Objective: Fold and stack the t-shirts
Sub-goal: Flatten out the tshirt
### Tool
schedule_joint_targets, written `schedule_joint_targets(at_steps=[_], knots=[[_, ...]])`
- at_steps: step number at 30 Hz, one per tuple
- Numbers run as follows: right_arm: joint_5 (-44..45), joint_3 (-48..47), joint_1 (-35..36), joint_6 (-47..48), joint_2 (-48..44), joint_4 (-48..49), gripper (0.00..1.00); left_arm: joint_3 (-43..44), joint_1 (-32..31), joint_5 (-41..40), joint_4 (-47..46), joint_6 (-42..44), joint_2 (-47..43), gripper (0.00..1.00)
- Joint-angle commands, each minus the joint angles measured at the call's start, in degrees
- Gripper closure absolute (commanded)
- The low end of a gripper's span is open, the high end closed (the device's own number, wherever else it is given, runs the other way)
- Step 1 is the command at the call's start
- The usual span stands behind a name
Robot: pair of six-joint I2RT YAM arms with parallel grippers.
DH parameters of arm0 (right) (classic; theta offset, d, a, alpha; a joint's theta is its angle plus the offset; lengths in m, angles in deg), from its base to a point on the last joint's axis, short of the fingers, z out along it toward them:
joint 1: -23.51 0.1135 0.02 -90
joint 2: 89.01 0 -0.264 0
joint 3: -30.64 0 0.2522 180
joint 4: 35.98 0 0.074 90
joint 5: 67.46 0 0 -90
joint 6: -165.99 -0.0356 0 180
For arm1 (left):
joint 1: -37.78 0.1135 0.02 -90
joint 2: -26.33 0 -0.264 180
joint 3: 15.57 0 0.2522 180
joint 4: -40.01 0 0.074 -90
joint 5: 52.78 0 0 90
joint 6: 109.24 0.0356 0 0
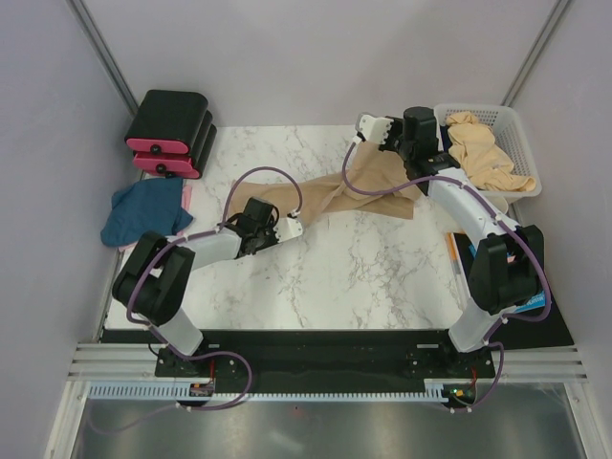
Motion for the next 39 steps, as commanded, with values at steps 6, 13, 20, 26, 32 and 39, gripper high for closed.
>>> schedule_joint_targets(at_steps=[6,13,20,26,32,39], knots=[[1.90,-2.75,-0.26,0.20,-0.92,2.36,1.00,5.84,2.23,-3.66,3.13,4.59,-5.68,0.98],[4.45,-6.18,-0.34,0.29,-0.31,5.79,1.00,30.95,8.39,-4.89,8.32,8.02,-5.78,0.98],[5.33,-8.12,-0.78,0.99,-0.92,7.11,1.00,40.05,9.97,-4.63,7.72,13.37,-3.84,0.98],[2.00,-4.87,-2.45,0.83,-6.00,3.87,1.00,37.42,12.34,-0.42,9.45,16.10,-6.56,0.98],[-21.44,-11.87,-8.69,-4.37,-14.35,-32.48,1.00,32.76,13.58,14.87,30.09,19.70,-18.68,0.98],[-31.23,-10.94,-10.80,-0.41,-25.43,-58.62,1.00,39.85,14.02,24.00,51.11,18.40,-26.33,0.98]])
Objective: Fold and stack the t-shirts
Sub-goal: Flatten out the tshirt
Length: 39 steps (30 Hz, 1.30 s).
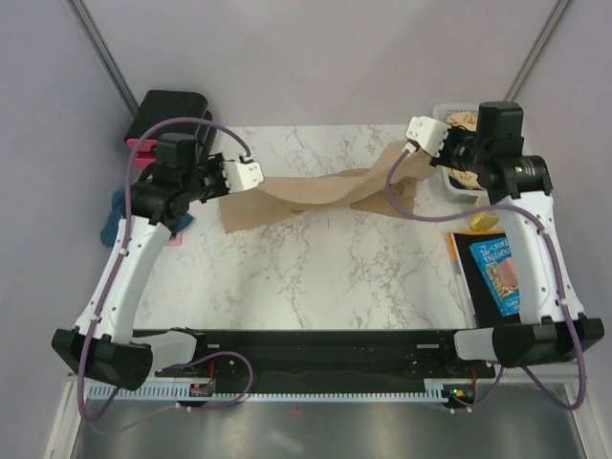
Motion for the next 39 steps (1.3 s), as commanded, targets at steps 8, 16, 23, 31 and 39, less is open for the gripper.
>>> schedule_joint_targets(at_steps=[8,16,23,31,39], knots=[[-11.58,-1.50,0.15,1.03,-11.97,-17.25,1.00,13.35,0.49,4.18,14.13,1.21,-1.87,0.98],[-1.30,0.37,0.15,5.40,-0.13,15.19,1.00,15.36,6.01,-0.42,-6.97,7.01,14.65,0.98],[4.14,-12.65,-0.12,9.01,18.61,36.09,1.00,49.04,7.52,-5.67,-12.96,10.35,40.74,0.98],[9.70,-39.80,-0.47,10.69,37.25,49.94,1.00,64.69,7.25,-7.28,-27.84,16.26,51.95,0.98],[5.22,2.83,1.02,13.85,19.27,59.76,1.00,19.80,3.14,1.52,-22.99,10.20,33.05,0.69]])
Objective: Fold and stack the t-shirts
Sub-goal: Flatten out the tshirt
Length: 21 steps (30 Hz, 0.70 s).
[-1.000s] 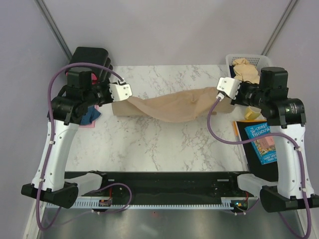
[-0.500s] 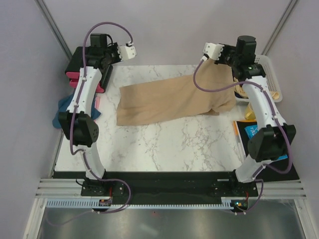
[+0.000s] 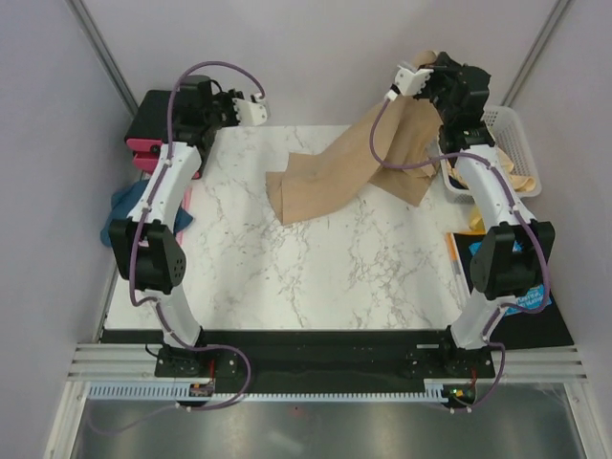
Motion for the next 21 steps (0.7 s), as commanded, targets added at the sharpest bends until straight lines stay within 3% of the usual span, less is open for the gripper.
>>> schedule_joint_targets(at_steps=[1,6,8,12,13,16,21], knots=[[-1.65,19.13,1.74,1.84,-9.45,8.60,1.00,-15.12,-3.93,4.84,1.93,-4.09,-3.98,0.64],[-2.70,33.88,3.15,2.52,-18.93,1.41,1.00,-13.06,-7.01,8.97,6.22,-14.18,2.58,0.40],[-3.93,37.68,3.59,4.45,-21.67,-2.19,1.00,-6.56,-7.45,11.17,8.60,-16.05,6.46,0.35],[-4.64,45.50,5.09,5.60,-29.30,-9.84,1.00,8.45,-8.42,13.54,14.40,-18.60,18.31,0.15],[-4.64,46.83,5.79,5.87,-30.55,-10.73,1.00,15.71,-8.42,14.68,17.89,-18.17,22.95,0.13],[-2.97,51.49,7.45,6.13,-34.68,-12.14,1.00,25.59,-8.51,15.74,19.60,-15.36,30.53,0.07],[-0.07,54.84,9.13,5.17,-38.73,-14.78,1.00,28.18,-8.68,15.83,19.16,-8.51,34.77,0.06]])
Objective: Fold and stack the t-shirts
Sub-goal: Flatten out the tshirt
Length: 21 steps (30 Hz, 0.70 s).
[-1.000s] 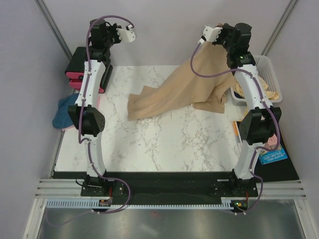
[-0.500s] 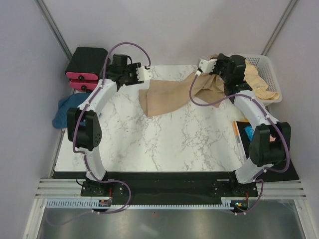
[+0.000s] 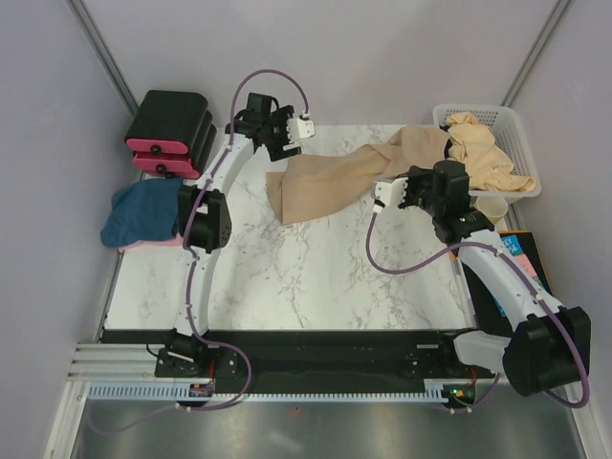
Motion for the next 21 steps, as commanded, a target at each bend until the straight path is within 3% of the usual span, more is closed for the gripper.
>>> schedule_joint_targets(at_steps=[1,11,21], knots=[[2.62,1.79,1.05,-0.41,-2.60,-2.49,1.00,3.59,-0.33,1.17,2.66,5.10,2.89,0.06],[5.26,-2.77,1.57,-4.19,0.56,-2.41,1.00,0.43,-2.09,2.47,2.48,4.22,3.59,0.06],[4.38,-6.29,1.93,-4.10,3.64,-0.74,1.00,-8.89,-4.55,2.39,6.52,3.96,0.08,0.08]])
